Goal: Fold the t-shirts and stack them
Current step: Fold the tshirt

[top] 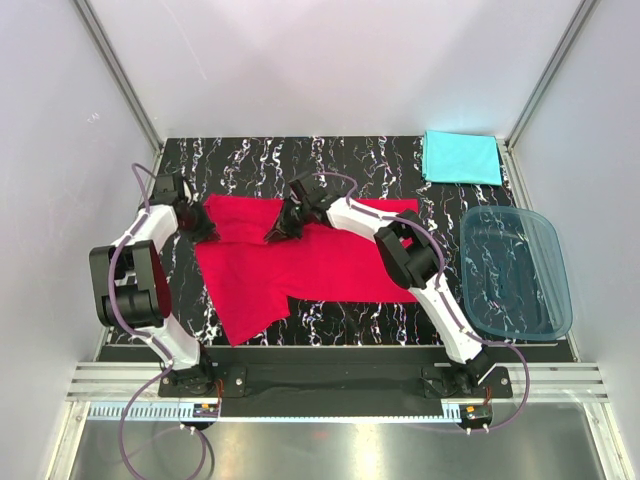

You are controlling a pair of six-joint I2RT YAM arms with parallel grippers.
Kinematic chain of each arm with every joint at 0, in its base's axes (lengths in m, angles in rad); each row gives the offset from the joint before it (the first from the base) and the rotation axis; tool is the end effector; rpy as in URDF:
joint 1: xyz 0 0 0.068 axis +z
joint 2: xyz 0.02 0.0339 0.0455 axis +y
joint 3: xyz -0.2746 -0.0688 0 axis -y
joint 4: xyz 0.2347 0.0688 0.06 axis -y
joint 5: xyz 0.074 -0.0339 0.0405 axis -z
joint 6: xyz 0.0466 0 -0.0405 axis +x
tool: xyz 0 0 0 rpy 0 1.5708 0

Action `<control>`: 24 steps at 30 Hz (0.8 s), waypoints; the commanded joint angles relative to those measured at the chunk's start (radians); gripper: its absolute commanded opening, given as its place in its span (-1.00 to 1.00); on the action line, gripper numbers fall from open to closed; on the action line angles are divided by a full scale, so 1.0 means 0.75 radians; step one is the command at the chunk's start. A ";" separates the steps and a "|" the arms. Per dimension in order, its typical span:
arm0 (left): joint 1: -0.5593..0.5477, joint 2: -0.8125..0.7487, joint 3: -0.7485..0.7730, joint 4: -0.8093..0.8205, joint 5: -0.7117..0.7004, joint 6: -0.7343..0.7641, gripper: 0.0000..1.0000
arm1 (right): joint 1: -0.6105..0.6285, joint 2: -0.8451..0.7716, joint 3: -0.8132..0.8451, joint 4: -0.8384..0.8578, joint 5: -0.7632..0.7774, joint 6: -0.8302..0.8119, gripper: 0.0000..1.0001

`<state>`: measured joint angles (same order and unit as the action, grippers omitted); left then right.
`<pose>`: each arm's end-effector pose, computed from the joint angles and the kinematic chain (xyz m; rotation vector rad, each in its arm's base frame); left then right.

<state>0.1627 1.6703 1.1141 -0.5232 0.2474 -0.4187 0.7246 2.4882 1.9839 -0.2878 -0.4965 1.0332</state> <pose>0.3319 0.0429 0.2087 -0.6820 2.5687 -0.4126 0.3996 0.3833 0.1377 0.1383 2.7262 1.2969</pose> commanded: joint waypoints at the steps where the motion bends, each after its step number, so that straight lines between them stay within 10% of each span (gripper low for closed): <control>1: 0.014 -0.075 -0.027 -0.018 0.030 0.010 -1.00 | -0.005 -0.121 -0.025 -0.017 -0.080 -0.040 -0.97; 24: 0.035 -0.127 -0.201 -0.080 0.055 0.004 -0.93 | -0.029 -0.106 -0.099 -0.035 -0.199 -0.099 -0.87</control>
<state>0.1802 1.5898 0.9836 -0.5812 0.2737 -0.4187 0.7067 2.4454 1.8881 -0.2935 -0.5915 0.9829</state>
